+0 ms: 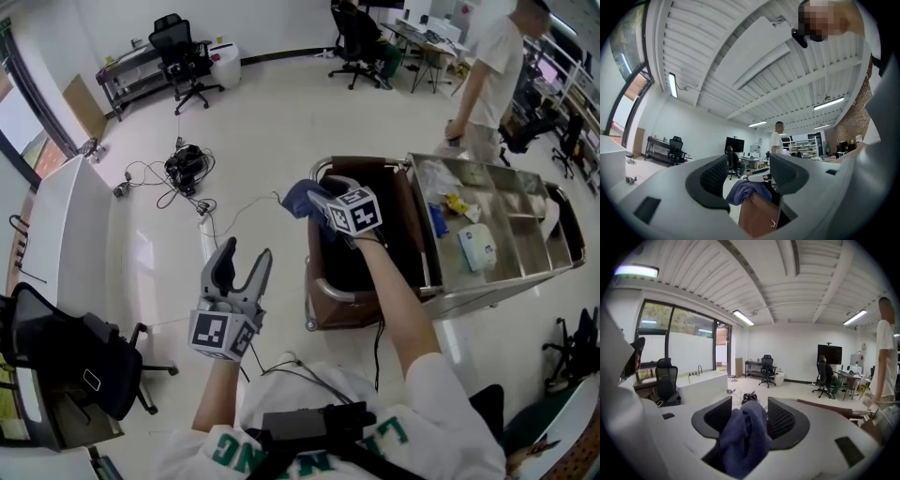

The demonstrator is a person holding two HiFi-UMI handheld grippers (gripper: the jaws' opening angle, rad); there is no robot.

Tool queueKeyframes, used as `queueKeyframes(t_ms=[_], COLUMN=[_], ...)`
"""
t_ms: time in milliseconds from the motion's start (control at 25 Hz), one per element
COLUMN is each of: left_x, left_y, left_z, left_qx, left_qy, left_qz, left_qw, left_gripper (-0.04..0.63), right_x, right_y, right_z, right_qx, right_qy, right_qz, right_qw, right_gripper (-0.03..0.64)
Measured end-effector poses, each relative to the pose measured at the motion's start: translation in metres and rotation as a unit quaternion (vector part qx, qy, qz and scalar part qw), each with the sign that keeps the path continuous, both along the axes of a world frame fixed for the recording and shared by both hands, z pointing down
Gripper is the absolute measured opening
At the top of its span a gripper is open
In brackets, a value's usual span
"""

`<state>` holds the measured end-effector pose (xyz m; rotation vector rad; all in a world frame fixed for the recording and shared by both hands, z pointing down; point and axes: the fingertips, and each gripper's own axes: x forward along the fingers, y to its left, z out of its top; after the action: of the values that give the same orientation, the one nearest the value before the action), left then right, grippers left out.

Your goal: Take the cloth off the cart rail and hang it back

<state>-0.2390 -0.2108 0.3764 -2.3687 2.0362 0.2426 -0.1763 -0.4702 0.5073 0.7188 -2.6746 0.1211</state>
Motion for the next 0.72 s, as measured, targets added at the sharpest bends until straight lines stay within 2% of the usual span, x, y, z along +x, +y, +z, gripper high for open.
queueKeyframes(t_ms=[200,360,520,720], left_x=[0.005,0.023,0.053,0.094], left_y=[-0.012,-0.029,-0.051,-0.074], left_z=[0.007,0.007,0.005,-0.001], left_qx=[0.008,0.013,0.020,0.025], left_qy=[-0.001,-0.001,-0.003,-0.037], left_qz=[0.016,0.045,0.084,0.129], left_qw=[0.9998,0.9989,0.9963,0.9906], left_gripper=[0.276,0.276,0.276,0.276], right_x=[0.033,0.085,0.151,0.234], right_y=[0.026,0.063,0.101,0.128], right_z=[-0.071,-0.117,-0.149,-0.165], right_qx=[0.018,0.057,0.120,0.184], right_qy=[-0.141,-0.213,-0.250,-0.259], right_qz=[0.022,0.047,0.103,0.193], right_qw=[0.990,0.974,0.955,0.928], right_gripper=[0.265,0.264,0.264,0.264])
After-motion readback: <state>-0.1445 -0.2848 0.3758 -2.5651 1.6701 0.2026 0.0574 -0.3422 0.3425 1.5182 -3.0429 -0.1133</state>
